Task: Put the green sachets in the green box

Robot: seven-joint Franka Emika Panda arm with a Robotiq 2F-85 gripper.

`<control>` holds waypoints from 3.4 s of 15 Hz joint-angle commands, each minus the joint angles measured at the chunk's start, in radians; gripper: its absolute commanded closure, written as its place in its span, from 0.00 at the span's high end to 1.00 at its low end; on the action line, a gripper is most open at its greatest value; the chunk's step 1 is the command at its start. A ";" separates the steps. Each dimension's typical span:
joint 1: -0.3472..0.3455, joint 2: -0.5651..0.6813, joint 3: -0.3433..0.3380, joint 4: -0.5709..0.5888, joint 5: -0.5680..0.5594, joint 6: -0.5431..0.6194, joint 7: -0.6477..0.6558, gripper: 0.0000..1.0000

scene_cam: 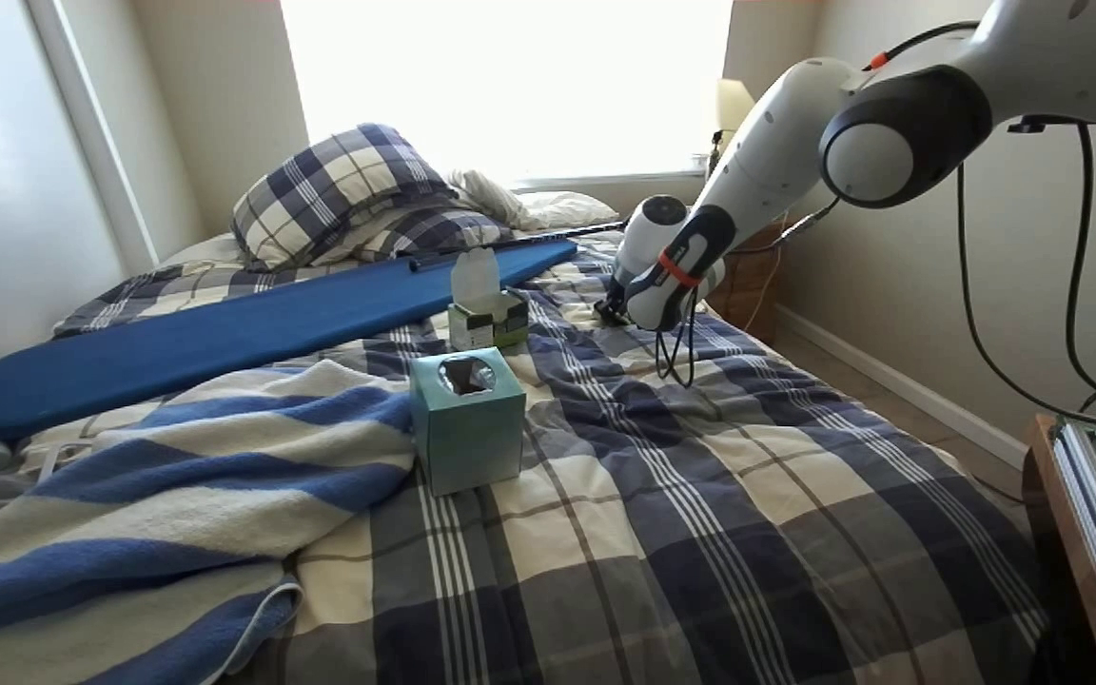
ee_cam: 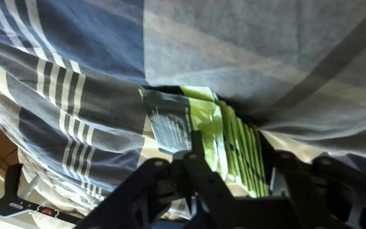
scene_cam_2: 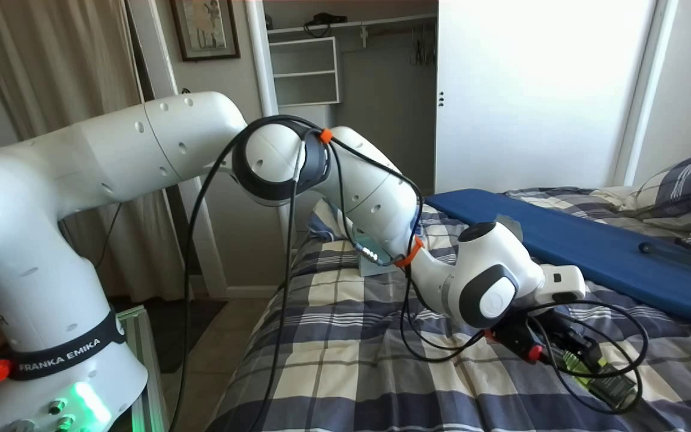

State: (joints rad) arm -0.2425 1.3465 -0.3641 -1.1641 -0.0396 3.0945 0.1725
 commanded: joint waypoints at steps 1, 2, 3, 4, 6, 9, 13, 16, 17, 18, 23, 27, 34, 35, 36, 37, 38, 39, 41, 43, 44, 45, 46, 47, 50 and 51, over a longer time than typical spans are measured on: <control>0.017 0.024 -0.023 0.053 0.018 -0.057 0.034 0.10; 0.021 0.023 -0.027 0.055 0.018 -0.065 0.039 0.05; 0.029 0.019 -0.034 0.055 0.017 -0.078 0.047 0.02; 0.034 0.016 -0.037 0.054 0.016 -0.088 0.052 0.01; 0.045 0.012 -0.046 0.054 0.015 -0.107 0.066 0.02; 0.069 -0.007 -0.071 0.042 0.014 -0.133 0.090 0.04; 0.101 -0.110 -0.049 -0.026 0.013 -0.179 0.088 0.04; 0.081 -0.263 0.092 -0.101 0.041 -0.262 0.032 0.04; 0.081 -0.312 0.122 -0.122 0.048 -0.302 0.030 0.04; 0.079 -0.354 0.152 -0.136 0.058 -0.348 0.032 0.04; 0.033 -0.541 0.304 -0.190 0.166 -0.559 0.016 0.04; -0.028 -0.616 0.395 -0.203 0.309 -0.706 -0.026 0.04; -0.150 -0.520 0.512 -0.130 0.594 -0.808 -0.216 0.04; -0.155 -0.503 0.513 -0.121 0.608 -0.811 -0.235 0.04; -0.153 -0.482 0.506 -0.109 0.604 -0.806 -0.253 0.04; -0.154 -0.465 0.503 -0.096 0.602 -0.801 -0.266 0.04; -0.157 -0.448 0.504 -0.081 0.603 -0.801 -0.279 0.04; -0.161 -0.432 0.508 -0.065 0.602 -0.799 -0.297 0.04; -0.145 -0.461 0.485 -0.112 0.583 -0.797 -0.269 0.15; -0.147 -0.442 0.489 -0.090 0.586 -0.797 -0.280 0.15; -0.147 -0.437 0.490 -0.082 0.586 -0.797 -0.281 0.15; -0.147 -0.436 0.491 -0.080 0.586 -0.797 -0.281 0.15; -0.147 -0.436 0.491 -0.078 0.586 -0.797 -0.281 0.15; -0.147 -0.436 0.492 -0.076 0.586 -0.797 -0.281 0.15; -0.144 -0.425 0.521 -0.050 0.612 -0.754 -0.307 0.04; -0.143 -0.423 0.534 -0.040 0.619 -0.745 -0.312 0.04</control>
State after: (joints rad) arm -0.3895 0.9089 0.1405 -1.2434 0.5427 2.3226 -0.1127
